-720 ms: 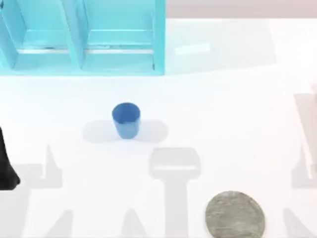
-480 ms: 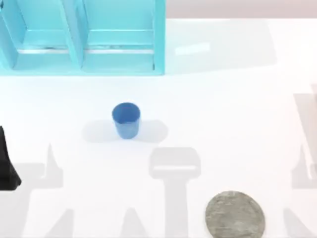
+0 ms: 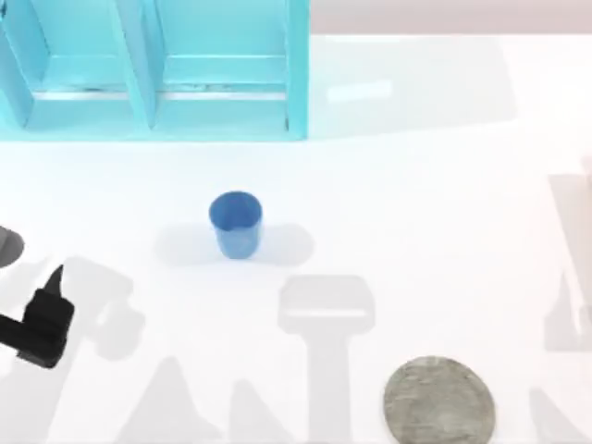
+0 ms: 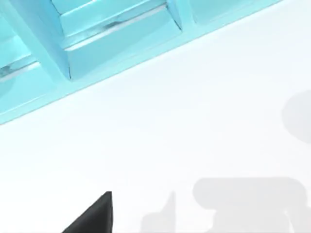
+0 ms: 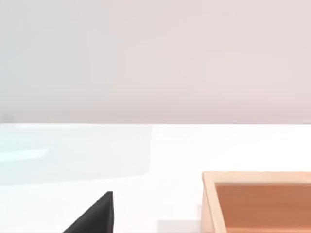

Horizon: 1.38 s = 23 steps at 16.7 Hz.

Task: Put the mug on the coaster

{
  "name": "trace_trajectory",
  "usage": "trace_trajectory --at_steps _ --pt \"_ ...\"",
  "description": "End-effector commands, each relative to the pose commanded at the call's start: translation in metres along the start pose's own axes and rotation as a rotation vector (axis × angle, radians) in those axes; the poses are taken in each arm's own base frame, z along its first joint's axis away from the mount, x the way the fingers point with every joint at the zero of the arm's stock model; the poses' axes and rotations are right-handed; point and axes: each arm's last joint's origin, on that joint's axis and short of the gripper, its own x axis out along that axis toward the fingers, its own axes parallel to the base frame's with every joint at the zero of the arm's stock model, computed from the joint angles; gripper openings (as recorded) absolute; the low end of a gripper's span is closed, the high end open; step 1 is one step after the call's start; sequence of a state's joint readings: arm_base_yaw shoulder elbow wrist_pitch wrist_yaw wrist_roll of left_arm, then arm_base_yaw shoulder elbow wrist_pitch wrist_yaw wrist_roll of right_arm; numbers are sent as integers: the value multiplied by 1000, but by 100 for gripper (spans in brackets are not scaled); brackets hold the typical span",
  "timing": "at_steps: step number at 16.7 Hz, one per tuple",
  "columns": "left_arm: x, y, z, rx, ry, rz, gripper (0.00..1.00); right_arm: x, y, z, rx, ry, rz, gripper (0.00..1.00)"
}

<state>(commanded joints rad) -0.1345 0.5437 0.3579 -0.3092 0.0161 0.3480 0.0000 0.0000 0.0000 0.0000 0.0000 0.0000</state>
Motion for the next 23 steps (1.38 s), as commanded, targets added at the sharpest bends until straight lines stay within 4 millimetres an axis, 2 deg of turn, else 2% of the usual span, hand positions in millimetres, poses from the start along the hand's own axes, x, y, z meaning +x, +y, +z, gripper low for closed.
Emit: trace_trajectory --at_steps 3,6,10,15,19,23 --pt "26 0 30 194 226 -165 100 0 0 0 0 0 0 100" --pt "64 -8 59 393 429 -355 100 0 0 0 0 0 0 100" --pt "115 -28 93 629 614 -590 100 0 0 0 0 0 0 100" --pt "171 -61 126 838 741 -804 100 0 0 0 0 0 0 100" --pt "198 -82 153 935 758 -879 100 0 0 0 0 0 0 100" --pt "208 -93 178 979 732 -887 100 0 0 0 0 0 0 100"
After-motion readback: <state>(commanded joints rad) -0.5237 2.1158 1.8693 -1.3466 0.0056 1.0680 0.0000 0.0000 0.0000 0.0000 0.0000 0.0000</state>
